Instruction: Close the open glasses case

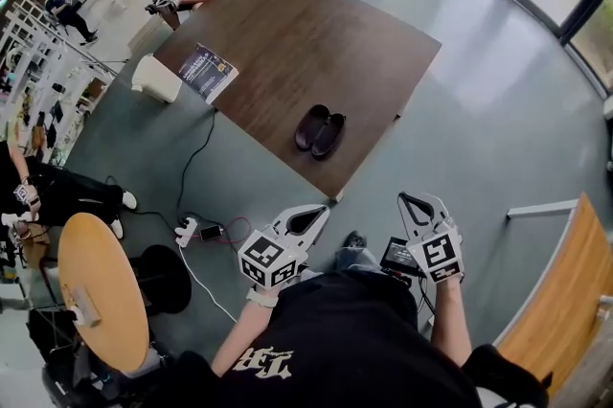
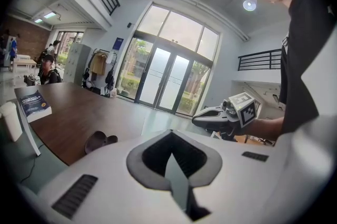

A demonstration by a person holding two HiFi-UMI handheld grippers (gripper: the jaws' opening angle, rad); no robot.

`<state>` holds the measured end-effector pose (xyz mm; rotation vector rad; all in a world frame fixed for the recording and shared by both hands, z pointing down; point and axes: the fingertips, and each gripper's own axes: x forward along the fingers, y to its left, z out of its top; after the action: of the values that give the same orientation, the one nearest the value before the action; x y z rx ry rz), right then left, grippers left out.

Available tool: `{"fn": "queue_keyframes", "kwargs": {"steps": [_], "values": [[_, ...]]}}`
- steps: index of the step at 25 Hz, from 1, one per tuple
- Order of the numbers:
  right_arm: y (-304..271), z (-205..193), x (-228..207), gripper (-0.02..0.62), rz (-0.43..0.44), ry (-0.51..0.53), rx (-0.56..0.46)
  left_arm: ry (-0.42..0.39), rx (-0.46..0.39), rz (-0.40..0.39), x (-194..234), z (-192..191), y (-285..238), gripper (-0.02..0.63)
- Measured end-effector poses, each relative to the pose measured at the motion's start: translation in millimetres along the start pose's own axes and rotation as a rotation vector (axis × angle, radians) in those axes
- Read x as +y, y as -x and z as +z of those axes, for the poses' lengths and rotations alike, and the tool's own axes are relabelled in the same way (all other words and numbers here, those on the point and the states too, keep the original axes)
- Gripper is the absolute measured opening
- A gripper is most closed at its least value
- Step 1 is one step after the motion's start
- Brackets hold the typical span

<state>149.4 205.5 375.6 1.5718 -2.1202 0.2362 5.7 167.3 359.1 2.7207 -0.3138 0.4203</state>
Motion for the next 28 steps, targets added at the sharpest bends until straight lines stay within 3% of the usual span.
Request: {"fn": "queue_keyframes", "kwargs": {"steps": [9,17,28], "values": [[-21,4,-9,-0.012,0.061,0.024,-0.013,0.025,-0.013,0.057,10,0,-6,0.005],[-44,3,13,-0.012,0.14,0.06,0.026,0.081,-0.034,0.108,28,-10,4,0.005],[-85,28,4,-0.012,0.135,0.07,0.082,0.097,-0.036,0.036,79,11,-21,0.005]]}}
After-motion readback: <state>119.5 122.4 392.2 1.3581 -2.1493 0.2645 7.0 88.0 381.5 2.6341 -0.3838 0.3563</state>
